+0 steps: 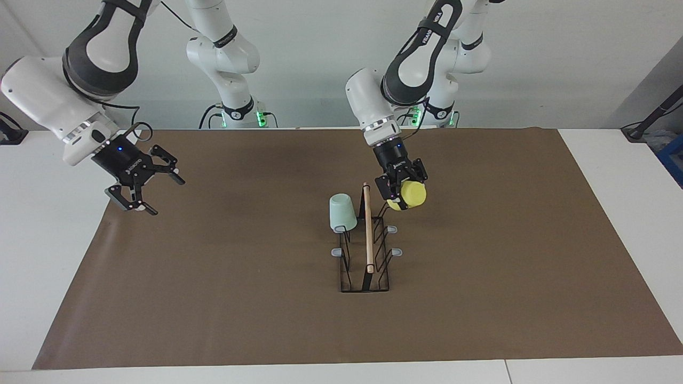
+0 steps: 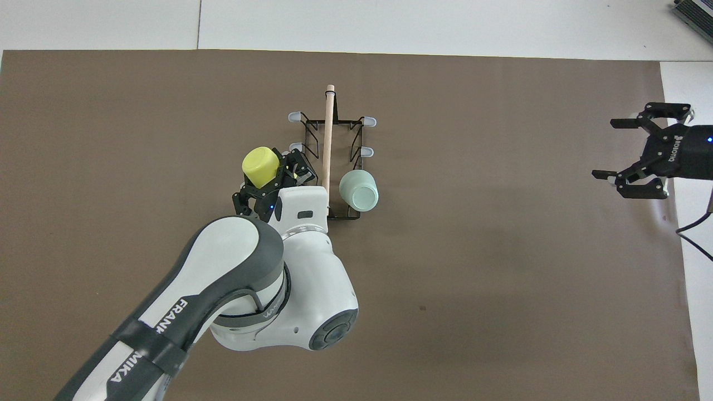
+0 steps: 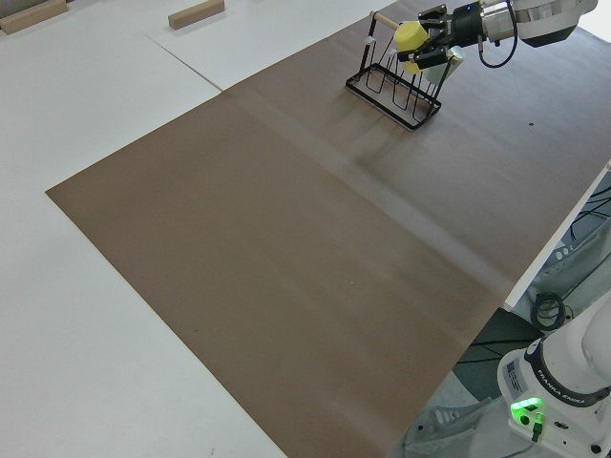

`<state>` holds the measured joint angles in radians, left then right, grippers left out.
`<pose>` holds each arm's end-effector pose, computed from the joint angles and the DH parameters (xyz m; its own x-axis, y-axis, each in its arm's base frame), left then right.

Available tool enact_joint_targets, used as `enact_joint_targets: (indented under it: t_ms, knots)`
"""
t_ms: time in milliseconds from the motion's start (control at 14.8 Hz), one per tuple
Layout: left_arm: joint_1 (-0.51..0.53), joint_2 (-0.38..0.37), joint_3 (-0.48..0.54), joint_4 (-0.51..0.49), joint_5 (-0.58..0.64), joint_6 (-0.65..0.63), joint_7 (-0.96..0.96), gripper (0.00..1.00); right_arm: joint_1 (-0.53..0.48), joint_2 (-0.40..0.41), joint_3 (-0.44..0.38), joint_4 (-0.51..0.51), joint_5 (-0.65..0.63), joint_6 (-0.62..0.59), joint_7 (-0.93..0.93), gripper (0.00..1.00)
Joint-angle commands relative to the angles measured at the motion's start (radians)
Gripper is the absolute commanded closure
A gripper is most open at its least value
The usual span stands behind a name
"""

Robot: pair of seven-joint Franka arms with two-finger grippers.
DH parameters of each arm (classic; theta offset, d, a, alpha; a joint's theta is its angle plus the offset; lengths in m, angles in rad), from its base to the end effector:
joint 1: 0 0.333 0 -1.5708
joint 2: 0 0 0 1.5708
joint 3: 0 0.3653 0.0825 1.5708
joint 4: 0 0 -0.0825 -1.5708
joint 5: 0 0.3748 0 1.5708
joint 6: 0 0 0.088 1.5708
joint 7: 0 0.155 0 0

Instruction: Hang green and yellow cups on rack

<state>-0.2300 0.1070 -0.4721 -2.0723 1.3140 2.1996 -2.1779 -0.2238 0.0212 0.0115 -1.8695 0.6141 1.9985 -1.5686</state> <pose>0.5059 -0.3262 0.4361 0.3824 0.4278 0.8190 0.5087 -0.8374 0.2000 0.5817 -0.0638 0.5304 0.3513 0.7597 0.5473 0.8974 -0.4398 0.0344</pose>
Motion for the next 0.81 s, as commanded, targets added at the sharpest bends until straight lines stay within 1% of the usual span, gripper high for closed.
enact_joint_targets:
  t_ms: [0,68,271,338,474,542,609,677,745]
  knots:
    - [-0.002,0.028,-0.02,0.006,0.047,-0.026,-0.062,1.0,0.024,-0.037,0.008,-0.008,-0.121,-0.012,0.169,0.0]
    - [-0.002,0.036,-0.023,0.008,0.047,-0.027,-0.062,1.0,0.04,-0.043,0.01,-0.008,-0.161,-0.009,0.236,0.0]
    - [-0.012,0.059,-0.039,0.008,0.059,-0.035,-0.103,1.0,0.079,-0.06,0.011,-0.004,-0.36,0.016,0.468,0.0]
    - [-0.015,0.06,-0.039,0.003,0.08,-0.037,-0.132,1.0,0.092,-0.069,0.012,-0.005,-0.413,0.025,0.551,0.0]
    - [-0.017,0.06,-0.039,0.006,0.082,-0.038,-0.144,1.0,0.113,-0.072,0.013,-0.005,-0.525,0.029,0.687,0.0]
    - [-0.021,0.062,-0.039,0.015,0.079,-0.035,-0.146,0.94,0.129,-0.072,0.013,-0.005,-0.566,0.029,0.75,0.0]
    - [-0.022,0.062,-0.039,0.017,0.077,-0.038,-0.146,0.69,0.138,-0.072,0.013,-0.005,-0.594,0.028,0.822,0.0]
    - [-0.022,0.062,-0.039,0.017,0.076,-0.041,-0.146,0.34,0.141,-0.072,0.016,-0.005,-0.615,0.023,0.899,0.0]
    - [-0.023,0.062,-0.039,0.023,0.073,-0.046,-0.145,0.17,0.168,-0.072,0.019,-0.005,-0.64,0.016,0.98,0.0]
